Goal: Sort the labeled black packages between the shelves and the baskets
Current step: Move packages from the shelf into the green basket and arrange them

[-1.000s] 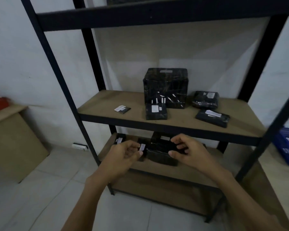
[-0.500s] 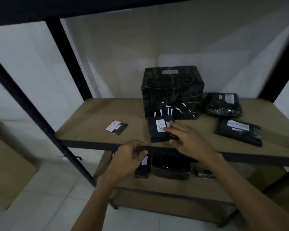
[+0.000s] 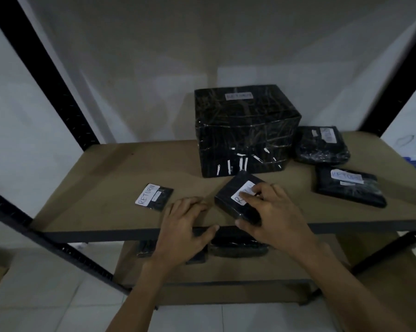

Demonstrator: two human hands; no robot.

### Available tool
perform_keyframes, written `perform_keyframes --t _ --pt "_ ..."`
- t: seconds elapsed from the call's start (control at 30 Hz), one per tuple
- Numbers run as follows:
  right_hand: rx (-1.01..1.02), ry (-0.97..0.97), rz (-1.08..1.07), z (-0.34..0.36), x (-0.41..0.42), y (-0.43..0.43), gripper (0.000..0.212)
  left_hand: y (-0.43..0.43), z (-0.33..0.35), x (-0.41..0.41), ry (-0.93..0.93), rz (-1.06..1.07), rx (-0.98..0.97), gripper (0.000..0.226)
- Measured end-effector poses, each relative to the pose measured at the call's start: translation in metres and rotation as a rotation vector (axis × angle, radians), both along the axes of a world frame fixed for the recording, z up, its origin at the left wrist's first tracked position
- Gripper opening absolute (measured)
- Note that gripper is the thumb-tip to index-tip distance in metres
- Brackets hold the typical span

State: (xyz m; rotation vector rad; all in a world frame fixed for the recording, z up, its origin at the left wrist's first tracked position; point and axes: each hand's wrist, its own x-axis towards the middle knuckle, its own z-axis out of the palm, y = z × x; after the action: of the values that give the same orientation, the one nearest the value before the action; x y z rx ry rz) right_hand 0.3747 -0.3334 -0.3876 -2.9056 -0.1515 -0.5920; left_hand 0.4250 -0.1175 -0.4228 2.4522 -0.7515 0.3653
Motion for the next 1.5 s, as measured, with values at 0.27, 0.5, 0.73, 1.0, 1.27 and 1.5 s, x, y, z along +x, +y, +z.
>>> perform_keyframes --t 0.27,0.5,0.73,1.0,1.27,1.5 --pt "0.329 0.124 -0.172 0.026 0.014 0.004 0.083 0.002 -0.009 -0.001 -0.113 -0.022 0.005 0.042" --pt "0.638 0.502 -0.264 0.008 0.037 -0.027 0.042 -0.003 -0.010 -0.001 -0.106 0.043 0.010 0.043" --pt "1.205 0.262 -0.082 0.003 0.027 -0.009 0.042 -0.004 0.001 0.011 -0.100 0.034 0.164 0.052" --pt "1.349 -0.101 -0.106 -0.009 0.019 0.002 0.029 -0.004 -0.006 0.014 -0.027 -0.044 0.218 0.075" --pt "1.340 -0.131 -0.029 -0.018 0.018 -0.002 0.022 -0.006 -0.005 0.013 -0.029 -0.020 0.202 0.074" --pt "1.374 -0.156 0.029 -0.020 0.019 -0.003 0.021 -0.007 -0.004 0.012 -0.044 -0.011 0.184 0.073"
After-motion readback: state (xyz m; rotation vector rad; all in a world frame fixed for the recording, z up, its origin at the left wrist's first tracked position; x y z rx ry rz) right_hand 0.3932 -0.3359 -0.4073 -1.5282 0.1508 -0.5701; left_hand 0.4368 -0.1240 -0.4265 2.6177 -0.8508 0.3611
